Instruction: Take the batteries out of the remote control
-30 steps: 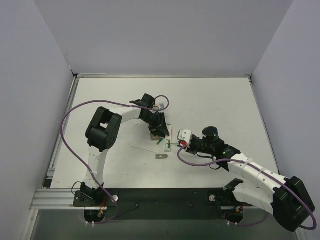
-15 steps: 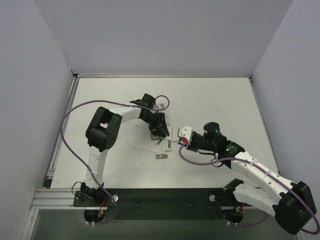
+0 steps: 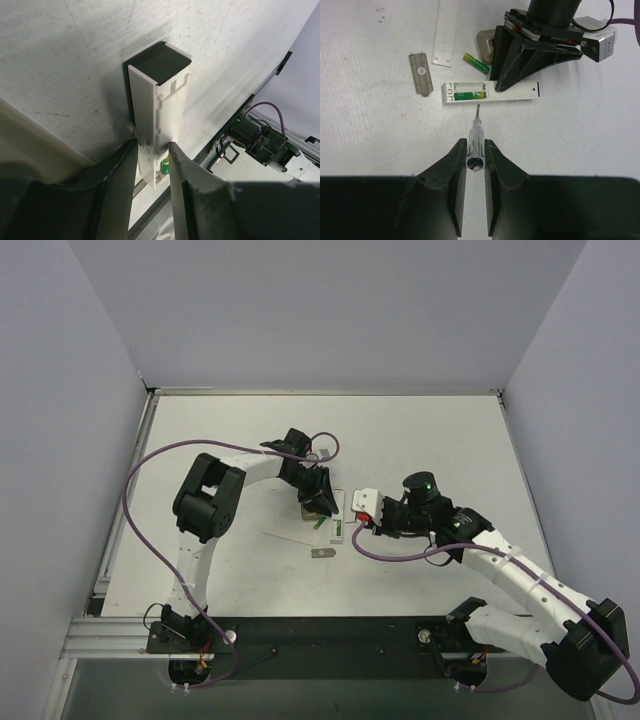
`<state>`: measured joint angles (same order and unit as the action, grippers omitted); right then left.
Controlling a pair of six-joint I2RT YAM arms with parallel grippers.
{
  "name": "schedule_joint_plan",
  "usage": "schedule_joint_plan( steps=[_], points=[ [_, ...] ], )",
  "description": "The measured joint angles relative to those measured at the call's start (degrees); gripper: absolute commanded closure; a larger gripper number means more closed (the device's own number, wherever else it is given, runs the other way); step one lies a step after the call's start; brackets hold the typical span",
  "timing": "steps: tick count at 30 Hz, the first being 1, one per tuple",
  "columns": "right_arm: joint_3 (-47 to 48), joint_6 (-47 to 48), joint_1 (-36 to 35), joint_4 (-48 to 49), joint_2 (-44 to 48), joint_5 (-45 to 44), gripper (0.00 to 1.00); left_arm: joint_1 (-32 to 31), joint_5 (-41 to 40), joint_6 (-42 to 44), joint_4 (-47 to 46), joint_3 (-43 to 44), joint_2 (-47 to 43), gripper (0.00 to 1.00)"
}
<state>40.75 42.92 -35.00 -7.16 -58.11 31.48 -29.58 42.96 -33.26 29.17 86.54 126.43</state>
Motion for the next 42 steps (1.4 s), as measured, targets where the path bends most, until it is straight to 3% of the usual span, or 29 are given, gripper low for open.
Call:
schedule_joint_plan(
  steps=[42],
  points=[
    [8.11,5.9,-6.49,-5.73,-12.0,-4.63,1.0,0.13,1.6,-0.52,0.17,0.09,0.57,0.64]
  ],
)
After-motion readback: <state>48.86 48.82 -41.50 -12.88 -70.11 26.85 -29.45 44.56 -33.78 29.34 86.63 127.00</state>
